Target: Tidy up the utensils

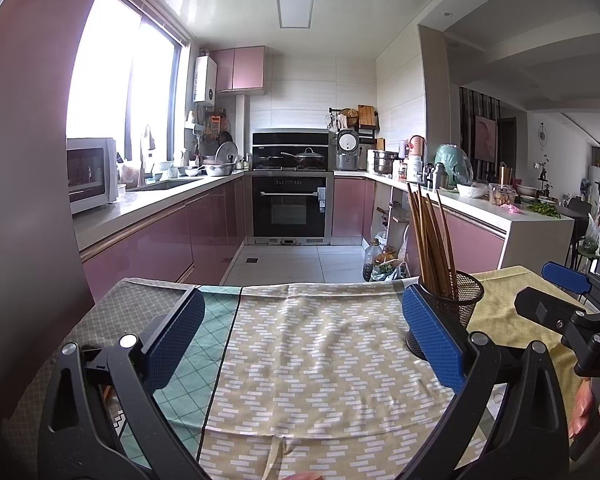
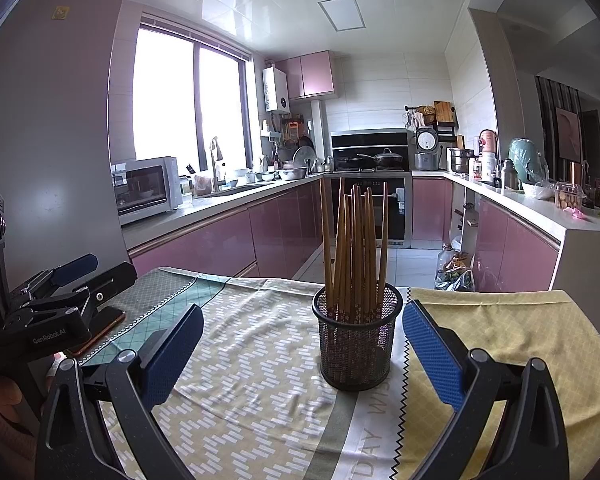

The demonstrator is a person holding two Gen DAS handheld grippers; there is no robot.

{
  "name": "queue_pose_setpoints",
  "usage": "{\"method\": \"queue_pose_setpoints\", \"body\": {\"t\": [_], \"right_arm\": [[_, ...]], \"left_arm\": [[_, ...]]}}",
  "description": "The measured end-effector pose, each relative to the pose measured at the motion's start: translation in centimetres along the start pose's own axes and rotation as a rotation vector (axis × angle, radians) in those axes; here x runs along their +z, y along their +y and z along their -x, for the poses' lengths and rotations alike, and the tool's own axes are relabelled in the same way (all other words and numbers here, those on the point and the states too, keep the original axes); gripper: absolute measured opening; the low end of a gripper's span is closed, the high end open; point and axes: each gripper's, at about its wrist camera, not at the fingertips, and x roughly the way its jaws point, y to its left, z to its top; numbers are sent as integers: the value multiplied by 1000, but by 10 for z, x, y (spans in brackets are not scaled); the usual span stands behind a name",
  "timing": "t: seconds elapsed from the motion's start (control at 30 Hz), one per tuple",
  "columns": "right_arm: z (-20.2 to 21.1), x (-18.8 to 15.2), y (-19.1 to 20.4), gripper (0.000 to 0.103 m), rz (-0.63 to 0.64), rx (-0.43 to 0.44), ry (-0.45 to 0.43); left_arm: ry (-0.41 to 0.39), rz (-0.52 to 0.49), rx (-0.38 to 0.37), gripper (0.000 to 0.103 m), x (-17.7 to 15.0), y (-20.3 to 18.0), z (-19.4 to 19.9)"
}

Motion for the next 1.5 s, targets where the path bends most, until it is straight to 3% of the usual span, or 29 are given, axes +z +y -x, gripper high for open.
{"method": "queue_pose_setpoints", "body": {"t": [1.5], "right_arm": [[0, -1, -1, 97, -1, -1, 6]], "left_arm": [[-1, 0, 1, 97, -3, -2, 1]]}}
